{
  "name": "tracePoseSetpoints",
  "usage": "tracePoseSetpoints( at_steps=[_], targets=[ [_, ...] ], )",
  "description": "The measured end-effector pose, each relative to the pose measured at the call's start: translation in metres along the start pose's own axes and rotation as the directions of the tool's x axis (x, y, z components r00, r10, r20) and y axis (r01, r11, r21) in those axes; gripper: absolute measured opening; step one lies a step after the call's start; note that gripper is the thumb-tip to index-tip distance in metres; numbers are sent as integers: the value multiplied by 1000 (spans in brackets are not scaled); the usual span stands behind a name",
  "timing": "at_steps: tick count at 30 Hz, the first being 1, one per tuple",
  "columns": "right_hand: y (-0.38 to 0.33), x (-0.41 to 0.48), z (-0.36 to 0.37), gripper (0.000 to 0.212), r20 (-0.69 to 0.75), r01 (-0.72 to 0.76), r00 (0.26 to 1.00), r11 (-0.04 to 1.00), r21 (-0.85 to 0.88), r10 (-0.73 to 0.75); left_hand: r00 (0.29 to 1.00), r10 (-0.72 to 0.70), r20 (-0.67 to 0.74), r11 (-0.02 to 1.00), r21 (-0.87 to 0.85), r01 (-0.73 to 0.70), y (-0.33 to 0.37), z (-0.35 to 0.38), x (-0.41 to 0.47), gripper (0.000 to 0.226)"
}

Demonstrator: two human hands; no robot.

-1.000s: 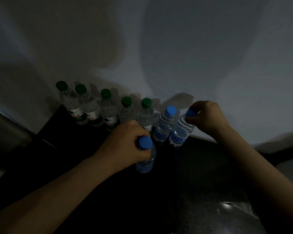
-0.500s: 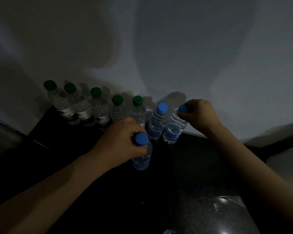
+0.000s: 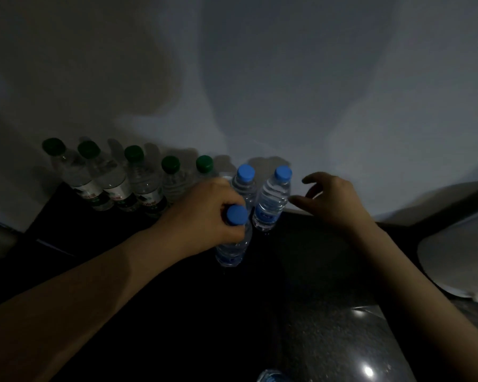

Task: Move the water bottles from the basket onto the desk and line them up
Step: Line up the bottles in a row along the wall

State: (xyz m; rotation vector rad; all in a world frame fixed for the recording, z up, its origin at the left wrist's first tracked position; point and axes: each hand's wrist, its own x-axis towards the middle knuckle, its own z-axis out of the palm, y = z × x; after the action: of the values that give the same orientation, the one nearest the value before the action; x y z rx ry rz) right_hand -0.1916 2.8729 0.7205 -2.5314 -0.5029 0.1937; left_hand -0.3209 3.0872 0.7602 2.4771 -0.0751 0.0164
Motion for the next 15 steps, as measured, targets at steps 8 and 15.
tracePoseSetpoints(
  at_steps=[8, 15],
  targets=[
    [48, -66, -6, 51, -20, -145, 989, 989, -13, 145, 982, 173, 79, 982, 69, -178, 32, 16, 45, 13],
    [80, -100, 9, 53, 52, -298, 954, 954, 45, 295, 948, 246, 200, 961, 76, -265, 53, 37, 92, 21]
  ],
)
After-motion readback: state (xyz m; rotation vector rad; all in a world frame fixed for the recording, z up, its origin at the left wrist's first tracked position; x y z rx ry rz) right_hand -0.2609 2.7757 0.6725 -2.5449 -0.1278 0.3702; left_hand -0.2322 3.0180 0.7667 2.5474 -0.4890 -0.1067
